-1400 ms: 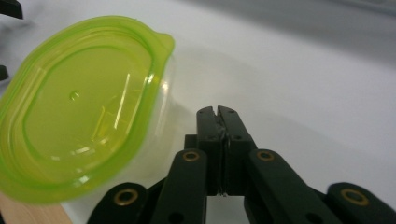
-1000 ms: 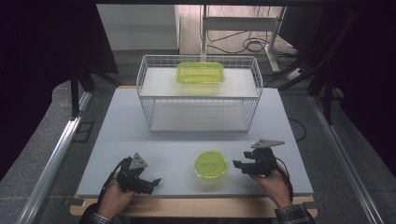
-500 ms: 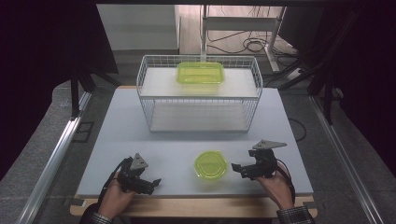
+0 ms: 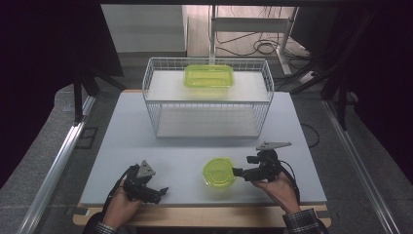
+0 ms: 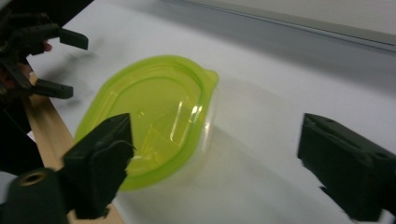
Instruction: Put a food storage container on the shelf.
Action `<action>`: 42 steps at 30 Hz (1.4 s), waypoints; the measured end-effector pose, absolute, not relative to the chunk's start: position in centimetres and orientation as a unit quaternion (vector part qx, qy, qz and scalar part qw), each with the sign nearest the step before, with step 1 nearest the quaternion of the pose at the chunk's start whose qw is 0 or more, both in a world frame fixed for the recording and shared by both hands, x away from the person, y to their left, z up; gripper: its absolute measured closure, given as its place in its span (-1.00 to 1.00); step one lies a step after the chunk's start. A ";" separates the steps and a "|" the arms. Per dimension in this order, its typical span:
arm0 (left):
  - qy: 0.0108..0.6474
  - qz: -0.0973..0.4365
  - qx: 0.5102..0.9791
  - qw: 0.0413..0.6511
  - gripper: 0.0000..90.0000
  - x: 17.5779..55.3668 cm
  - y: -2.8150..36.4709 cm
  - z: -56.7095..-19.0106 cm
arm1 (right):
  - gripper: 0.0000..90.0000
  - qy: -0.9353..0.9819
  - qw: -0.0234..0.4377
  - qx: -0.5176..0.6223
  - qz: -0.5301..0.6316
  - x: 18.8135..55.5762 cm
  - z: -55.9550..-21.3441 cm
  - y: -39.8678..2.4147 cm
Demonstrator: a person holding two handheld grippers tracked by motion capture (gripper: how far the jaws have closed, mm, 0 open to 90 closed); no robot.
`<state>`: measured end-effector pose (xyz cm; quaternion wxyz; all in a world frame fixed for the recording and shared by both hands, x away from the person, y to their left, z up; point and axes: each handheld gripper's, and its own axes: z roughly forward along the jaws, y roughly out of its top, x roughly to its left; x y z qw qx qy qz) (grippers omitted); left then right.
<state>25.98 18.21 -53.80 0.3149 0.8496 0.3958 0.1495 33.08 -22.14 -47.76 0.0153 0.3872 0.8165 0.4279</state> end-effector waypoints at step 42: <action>0.390 0.152 0.853 0.311 -0.95 25.9 18.0 -53.8 | 0.81 0.764 -0.177 0.453 0.424 36.0 -48.9 -21.6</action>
